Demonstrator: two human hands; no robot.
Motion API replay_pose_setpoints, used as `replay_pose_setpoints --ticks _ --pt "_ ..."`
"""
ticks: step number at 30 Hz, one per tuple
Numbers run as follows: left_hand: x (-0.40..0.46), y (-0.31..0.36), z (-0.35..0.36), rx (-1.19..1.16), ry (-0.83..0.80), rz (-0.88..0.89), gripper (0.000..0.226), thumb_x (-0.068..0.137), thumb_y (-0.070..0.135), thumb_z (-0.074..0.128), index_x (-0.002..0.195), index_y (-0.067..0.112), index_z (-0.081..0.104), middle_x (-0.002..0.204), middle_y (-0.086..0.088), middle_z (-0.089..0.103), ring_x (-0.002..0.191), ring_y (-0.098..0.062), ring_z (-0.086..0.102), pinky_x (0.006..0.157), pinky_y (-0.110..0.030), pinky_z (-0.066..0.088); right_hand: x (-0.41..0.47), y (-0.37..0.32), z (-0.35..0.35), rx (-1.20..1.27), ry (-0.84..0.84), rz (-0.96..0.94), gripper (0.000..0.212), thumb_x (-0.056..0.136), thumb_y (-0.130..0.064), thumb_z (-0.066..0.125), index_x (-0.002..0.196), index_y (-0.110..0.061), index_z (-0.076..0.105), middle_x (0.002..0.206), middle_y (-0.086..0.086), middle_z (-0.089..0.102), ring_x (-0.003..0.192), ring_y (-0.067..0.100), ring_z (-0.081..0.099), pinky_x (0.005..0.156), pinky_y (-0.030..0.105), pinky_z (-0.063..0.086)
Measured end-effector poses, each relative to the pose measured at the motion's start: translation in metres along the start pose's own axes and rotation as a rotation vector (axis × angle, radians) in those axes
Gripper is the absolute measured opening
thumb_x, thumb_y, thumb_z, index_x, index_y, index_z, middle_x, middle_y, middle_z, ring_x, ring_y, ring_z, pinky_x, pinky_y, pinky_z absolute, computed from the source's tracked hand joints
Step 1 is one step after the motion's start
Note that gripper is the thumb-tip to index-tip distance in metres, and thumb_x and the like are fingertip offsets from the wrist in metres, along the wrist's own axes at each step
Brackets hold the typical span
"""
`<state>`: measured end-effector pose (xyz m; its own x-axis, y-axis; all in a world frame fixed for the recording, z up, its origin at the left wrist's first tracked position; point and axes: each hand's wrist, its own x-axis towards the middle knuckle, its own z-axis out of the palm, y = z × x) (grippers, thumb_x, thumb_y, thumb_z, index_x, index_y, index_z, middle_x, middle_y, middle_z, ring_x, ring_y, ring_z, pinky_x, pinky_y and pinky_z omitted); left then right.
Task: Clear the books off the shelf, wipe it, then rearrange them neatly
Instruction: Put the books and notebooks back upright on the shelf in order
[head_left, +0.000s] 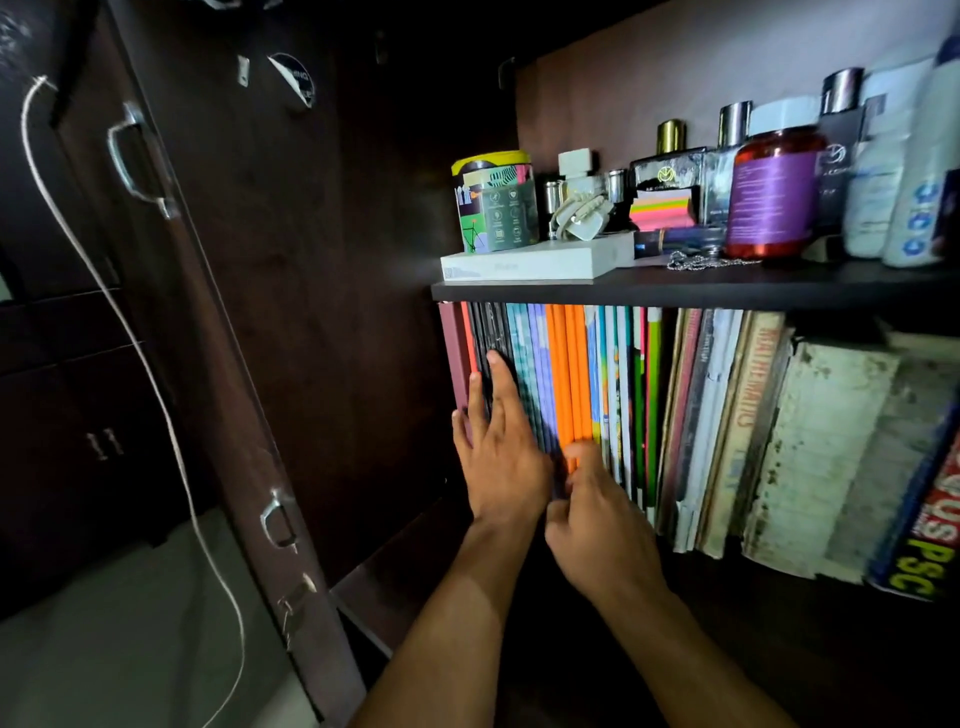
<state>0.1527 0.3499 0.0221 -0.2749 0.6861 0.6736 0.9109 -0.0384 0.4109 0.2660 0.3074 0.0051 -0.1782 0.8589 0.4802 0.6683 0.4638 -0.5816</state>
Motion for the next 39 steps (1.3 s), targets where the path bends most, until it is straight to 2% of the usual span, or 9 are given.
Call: replay_pose_setpoints --ticks 5,8,11,16,19,25,27,32,39 --pt "-0.006 0.000 0.000 -0.207 0.058 0.082 0.081 0.103 0.018 0.050 0.163 0.022 -0.004 0.169 0.010 -0.007 0.156 -0.009 -0.008 0.128 -0.050 0.010 0.003 0.004 -0.002 0.055 -0.029 0.034 0.031 0.096 -0.017 0.054 0.126 -0.015 0.056 0.123 0.002 0.061 0.111 0.021 0.059 0.084 0.027 0.041" --pt "-0.009 0.009 -0.001 -0.191 0.048 0.310 0.071 0.108 0.021 0.045 0.163 0.019 0.000 0.171 0.002 -0.003 0.157 -0.011 -0.006 0.129 -0.040 0.003 0.003 0.002 -0.003 0.138 -0.062 -0.021 0.034 0.101 -0.027 0.051 0.133 -0.017 0.053 0.126 -0.001 0.058 0.116 0.019 0.057 0.089 0.030 0.045" --pt "-0.006 0.008 0.002 -0.138 -0.003 0.397 0.068 0.110 0.025 0.041 0.162 0.023 -0.002 0.171 0.006 -0.007 0.157 -0.014 -0.007 0.128 -0.048 0.007 0.001 -0.001 -0.004 0.115 -0.051 -0.116 0.048 0.104 -0.032 0.047 0.149 -0.018 0.042 0.137 0.000 0.055 0.127 0.018 0.052 0.106 0.036 0.044" --pt "-0.007 0.010 -0.006 0.089 -0.061 0.283 0.063 0.105 0.045 0.018 0.162 0.035 -0.007 0.167 0.019 -0.019 0.155 -0.020 -0.022 0.123 -0.058 -0.010 0.001 -0.001 -0.017 0.038 -0.043 0.038 0.024 0.098 -0.027 0.049 0.118 -0.018 0.058 0.117 0.003 0.066 0.107 0.024 0.061 0.075 0.029 0.039" --pt "-0.007 0.017 -0.016 0.057 -0.135 0.263 0.076 0.089 0.050 0.007 0.162 0.030 -0.004 0.166 0.018 -0.017 0.153 -0.018 -0.027 0.123 -0.053 -0.017 0.001 -0.003 -0.018 0.017 0.006 0.058 0.021 0.097 -0.030 0.049 0.113 -0.020 0.057 0.111 0.002 0.067 0.104 0.026 0.063 0.071 0.030 0.038" --pt "-0.005 0.014 -0.007 0.006 -0.065 0.296 0.109 0.087 0.013 0.066 0.161 0.031 -0.012 0.168 0.017 -0.015 0.153 -0.007 -0.022 0.126 -0.047 -0.006 0.001 -0.005 -0.016 0.075 0.063 0.095 0.032 0.096 -0.025 0.057 0.128 -0.020 0.057 0.122 -0.001 0.065 0.112 0.020 0.062 0.087 0.031 0.050" --pt "-0.007 0.017 -0.006 0.023 -0.056 0.280 0.110 0.091 0.021 0.065 0.157 0.034 -0.022 0.169 0.016 -0.006 0.152 -0.007 -0.019 0.125 -0.049 -0.008 0.003 -0.004 -0.014 0.061 0.070 0.101 0.030 0.096 -0.021 0.058 0.126 -0.020 0.058 0.122 -0.001 0.066 0.112 0.021 0.063 0.088 0.031 0.050" --pt "-0.009 0.021 -0.004 0.039 -0.132 0.289 0.102 0.100 0.020 0.050 0.151 0.032 -0.037 0.153 0.027 -0.042 0.149 -0.011 -0.032 0.126 -0.052 -0.010 0.003 -0.001 -0.014 0.086 -0.003 0.047 0.041 0.097 -0.020 0.062 0.136 -0.021 0.052 0.131 -0.003 0.060 0.120 0.016 0.058 0.102 0.035 0.050" --pt "-0.011 0.022 -0.003 -0.199 -0.038 0.356 0.104 0.094 -0.007 0.046 0.153 0.036 -0.029 0.166 0.016 -0.016 0.154 -0.002 -0.010 0.128 -0.035 0.007 0.005 0.004 -0.022 0.127 -0.026 -0.006 0.015 0.097 -0.024 0.054 0.111 -0.023 0.057 0.113 -0.002 0.065 0.103 0.020 0.062 0.082 0.035 0.051"
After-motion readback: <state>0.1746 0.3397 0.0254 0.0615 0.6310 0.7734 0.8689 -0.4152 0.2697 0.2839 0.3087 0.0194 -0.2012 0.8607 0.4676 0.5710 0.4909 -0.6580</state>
